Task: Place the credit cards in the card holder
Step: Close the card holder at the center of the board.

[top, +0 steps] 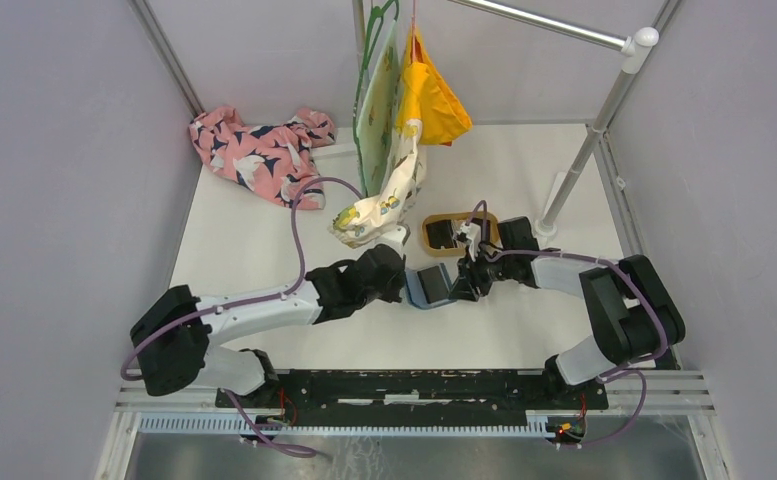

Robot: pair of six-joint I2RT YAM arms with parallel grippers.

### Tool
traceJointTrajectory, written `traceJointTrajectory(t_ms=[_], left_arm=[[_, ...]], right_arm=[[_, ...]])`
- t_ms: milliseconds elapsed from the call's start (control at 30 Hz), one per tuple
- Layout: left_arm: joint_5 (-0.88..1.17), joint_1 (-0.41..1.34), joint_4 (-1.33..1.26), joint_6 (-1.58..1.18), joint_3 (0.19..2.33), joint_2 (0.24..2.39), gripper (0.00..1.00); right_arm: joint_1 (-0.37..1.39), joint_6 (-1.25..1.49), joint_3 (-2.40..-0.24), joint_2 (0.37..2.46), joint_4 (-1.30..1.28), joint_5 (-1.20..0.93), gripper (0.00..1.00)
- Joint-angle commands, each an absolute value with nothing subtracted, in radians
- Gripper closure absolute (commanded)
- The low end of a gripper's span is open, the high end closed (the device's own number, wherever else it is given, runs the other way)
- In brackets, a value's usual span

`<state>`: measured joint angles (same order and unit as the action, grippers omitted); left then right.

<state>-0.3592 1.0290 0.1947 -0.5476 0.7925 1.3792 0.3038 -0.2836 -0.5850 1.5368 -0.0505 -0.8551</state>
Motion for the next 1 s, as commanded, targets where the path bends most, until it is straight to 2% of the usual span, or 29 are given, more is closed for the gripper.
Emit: traceJointTrajectory(t_ms=[0,200,367,600,800,967], left_arm=[[-0.164,1.034,-0.04,-0.476,0.791,1.328,0.98],[-0.05,1.033,-0.146,-0.464,0.942,1.525,0.98],[-0.03,1.026,-0.231,-0.511,0.981,1.652,0.98],[-0.022,1.004,-0.261,-0.602,1.021,1.772,0.98],[0.111,0.964,-0.312,-0.71,1.025,1.869,0.71],[0.271,0.888,-0.483,-0.827,0.936,1.886,0.58]], right_arm=[[0.329,-0.214,-0.561,1.541,0.074,-0.906,0.54],[0.308,-0.179,-0.577,1.517,0.089,-0.933,0.53],[0.183,-0.31,-0.635,1.403,-0.061,-0.755,0.55],[0.127,-0.364,-0.62,1.33,-0.064,-0.843,0.55],[0.108,-0.457,-0.646,1.349,-0.139,-1.081,0.7],[0.108,-0.514,-0.625,1.336,-0.144,-1.188,0.77]])
